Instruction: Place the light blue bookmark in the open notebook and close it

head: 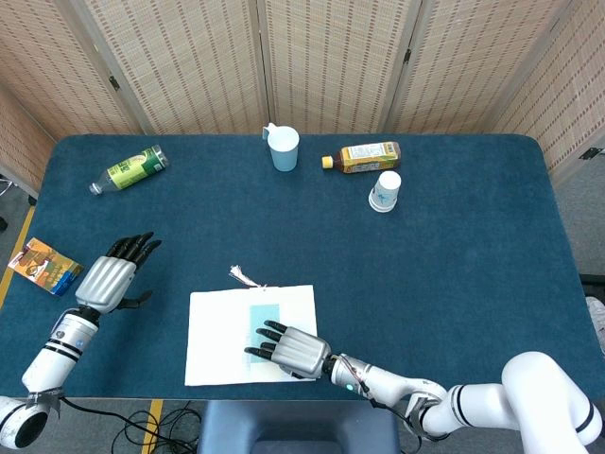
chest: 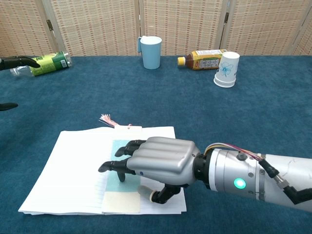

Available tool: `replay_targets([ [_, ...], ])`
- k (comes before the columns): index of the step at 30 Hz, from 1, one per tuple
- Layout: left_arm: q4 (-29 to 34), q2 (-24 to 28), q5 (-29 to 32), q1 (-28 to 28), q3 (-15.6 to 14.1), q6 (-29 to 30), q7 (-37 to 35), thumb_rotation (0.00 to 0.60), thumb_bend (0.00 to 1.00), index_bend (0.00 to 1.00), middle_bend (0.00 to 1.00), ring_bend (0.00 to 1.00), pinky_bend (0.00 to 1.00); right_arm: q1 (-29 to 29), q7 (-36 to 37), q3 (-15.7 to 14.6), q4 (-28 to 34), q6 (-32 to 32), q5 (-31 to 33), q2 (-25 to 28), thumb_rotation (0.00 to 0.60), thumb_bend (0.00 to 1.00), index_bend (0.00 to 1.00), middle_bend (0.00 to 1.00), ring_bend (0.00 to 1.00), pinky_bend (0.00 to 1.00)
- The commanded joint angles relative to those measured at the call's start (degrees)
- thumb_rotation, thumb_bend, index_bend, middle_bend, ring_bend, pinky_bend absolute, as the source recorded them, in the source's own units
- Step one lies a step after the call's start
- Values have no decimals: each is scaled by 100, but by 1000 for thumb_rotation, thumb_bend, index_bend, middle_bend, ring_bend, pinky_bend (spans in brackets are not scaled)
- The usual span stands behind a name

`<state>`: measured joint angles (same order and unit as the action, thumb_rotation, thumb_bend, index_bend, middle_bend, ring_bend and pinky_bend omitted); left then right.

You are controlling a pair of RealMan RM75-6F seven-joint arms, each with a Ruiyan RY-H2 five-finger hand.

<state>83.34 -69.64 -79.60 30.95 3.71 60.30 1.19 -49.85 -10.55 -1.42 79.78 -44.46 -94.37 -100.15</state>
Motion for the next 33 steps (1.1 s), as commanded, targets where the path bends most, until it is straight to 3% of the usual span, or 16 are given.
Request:
replay_targets([
  [1,-9,-2,-6,-3,3,0,-15,600,340,51,18,13,113,13,-44,-22,43,-24,11,38,600,566,28,285,55,82],
  [23,13,16,-11,17,53,-24,9,600,339,51,18,13,113,206,-130,-7,576,-726,-125,526,600,558,29,283,55,82],
  [33,-405,-151,-649,-26,-81,366,-527,600,340,88,18,13,113,1043,-602,-139,1429,-1776,150,2049,600,532,25,263,55,82],
])
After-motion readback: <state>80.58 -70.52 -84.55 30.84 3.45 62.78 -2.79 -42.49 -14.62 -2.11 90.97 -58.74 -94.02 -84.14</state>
